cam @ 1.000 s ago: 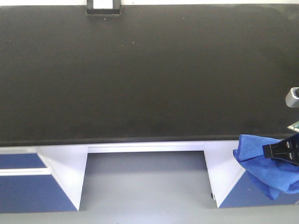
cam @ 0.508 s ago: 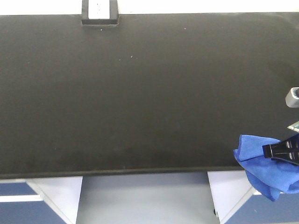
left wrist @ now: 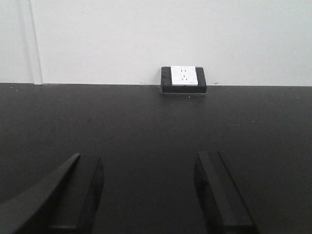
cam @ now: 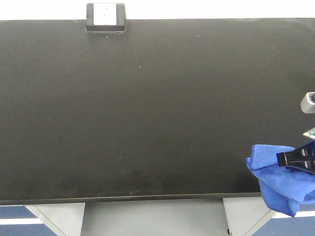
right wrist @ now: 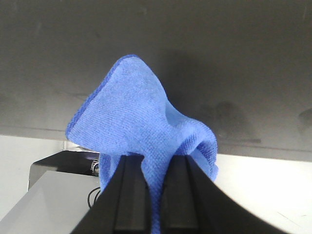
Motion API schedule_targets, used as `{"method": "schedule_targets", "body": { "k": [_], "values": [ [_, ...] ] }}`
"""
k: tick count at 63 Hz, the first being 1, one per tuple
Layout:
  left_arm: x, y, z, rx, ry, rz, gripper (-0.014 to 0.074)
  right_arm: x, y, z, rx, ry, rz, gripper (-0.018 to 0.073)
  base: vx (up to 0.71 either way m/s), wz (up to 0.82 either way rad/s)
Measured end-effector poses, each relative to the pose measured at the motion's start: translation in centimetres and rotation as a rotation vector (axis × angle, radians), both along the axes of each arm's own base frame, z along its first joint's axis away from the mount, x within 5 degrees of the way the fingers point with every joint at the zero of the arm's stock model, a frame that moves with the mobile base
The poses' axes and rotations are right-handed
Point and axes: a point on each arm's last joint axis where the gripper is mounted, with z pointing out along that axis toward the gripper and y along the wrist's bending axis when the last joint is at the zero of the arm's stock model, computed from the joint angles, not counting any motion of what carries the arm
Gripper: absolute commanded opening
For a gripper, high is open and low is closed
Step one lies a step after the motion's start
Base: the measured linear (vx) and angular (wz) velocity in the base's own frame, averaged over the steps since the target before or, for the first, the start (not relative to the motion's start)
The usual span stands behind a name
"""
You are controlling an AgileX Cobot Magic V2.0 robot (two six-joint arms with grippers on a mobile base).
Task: Wipe right workspace with blue cloth
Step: 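Lower the held blue cloth toward the second bench's countertop, then wipe the cloth across the countertop away from the robot and back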
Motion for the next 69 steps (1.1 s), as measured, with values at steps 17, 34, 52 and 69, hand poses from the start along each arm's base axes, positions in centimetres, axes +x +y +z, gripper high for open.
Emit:
{"method": "schedule_targets", "body": {
  "k": [17,34,52,69],
  "values": [
    [0.0,0.0,0.0,0.0,0.0,0.0,0.0523,1.6,0.0,0.8,0.013,-0.197,-0.035,0.0,0.0,0.0],
    [0.0,0.0,0.0,0.0,0.0,0.0,0.0523,5.0,-0.4,1.0,-0.016,-0.431,-0.052,0.0,0.0,0.0],
    [0.0,0.0,0.0,0.0,0.0,0.0,0.0523,10.6,-0.2,-8.1,-0.057,-0.192,-0.03,0.0,0.0,0.0],
    [0.0,0.0,0.0,0.0,0.0,0.0,0.0523,13.7,4.7,-13.3,-0.059,-0.288,0.062,0.0003,0.0,0.0]
  ]
}}
